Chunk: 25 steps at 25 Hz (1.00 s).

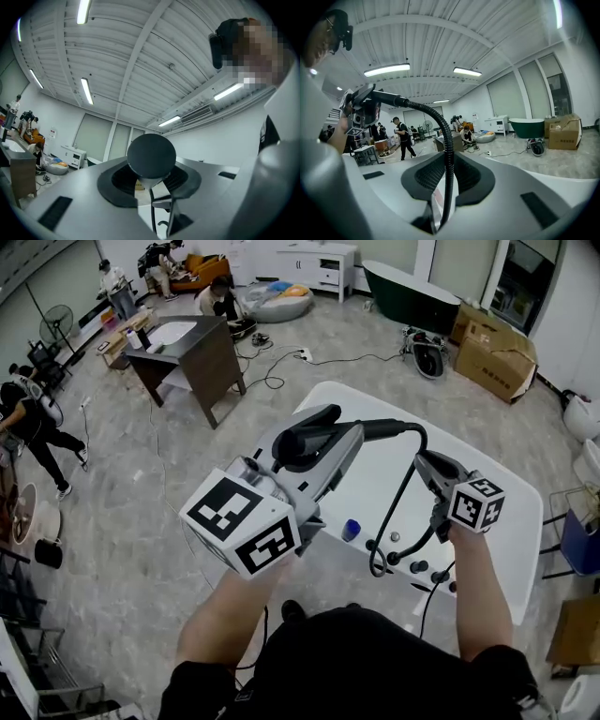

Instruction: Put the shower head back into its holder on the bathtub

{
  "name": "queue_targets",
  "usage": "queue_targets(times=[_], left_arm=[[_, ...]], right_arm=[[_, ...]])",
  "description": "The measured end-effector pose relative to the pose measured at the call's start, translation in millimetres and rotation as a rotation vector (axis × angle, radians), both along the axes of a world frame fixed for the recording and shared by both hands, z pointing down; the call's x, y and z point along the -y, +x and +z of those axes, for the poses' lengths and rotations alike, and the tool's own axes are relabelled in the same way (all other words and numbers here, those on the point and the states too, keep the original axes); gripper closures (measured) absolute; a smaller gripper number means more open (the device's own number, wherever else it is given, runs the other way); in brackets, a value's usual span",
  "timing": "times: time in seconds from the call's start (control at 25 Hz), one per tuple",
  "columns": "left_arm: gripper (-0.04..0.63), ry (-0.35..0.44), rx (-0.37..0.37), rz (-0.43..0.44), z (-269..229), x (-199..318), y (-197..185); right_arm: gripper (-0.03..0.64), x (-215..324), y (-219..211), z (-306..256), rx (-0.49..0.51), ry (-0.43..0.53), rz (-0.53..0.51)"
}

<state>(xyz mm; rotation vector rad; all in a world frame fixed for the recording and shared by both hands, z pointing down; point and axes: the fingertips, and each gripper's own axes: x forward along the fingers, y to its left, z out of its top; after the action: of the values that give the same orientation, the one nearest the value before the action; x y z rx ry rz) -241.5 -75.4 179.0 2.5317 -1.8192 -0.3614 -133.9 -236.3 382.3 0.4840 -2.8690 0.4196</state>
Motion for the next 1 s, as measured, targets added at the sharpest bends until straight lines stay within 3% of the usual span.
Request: queue_targets(times=[0.24,0.48,0.8,1.0], left_arm=[[0.451,0.051,0.005,-0.012,-13,-12,-11],[0.451,0.042,-0.012,-0.015,-11,-10,-6],[0.453,-0.005,-0.032,-0.008,7,0,-11],[0.453,-0.067,-0.025,0.060,33,15,12]], right_arm=[[0.543,5,-18,-30,0.030,0.062,-0.005],[0.543,5,-23,-30,0.022,0.066,-0.013],[0.543,-29,-31,37,-0.039,-0.022,-0.054],[0.541,-71,-18,98,-0.087,-0.118,-0.067]])
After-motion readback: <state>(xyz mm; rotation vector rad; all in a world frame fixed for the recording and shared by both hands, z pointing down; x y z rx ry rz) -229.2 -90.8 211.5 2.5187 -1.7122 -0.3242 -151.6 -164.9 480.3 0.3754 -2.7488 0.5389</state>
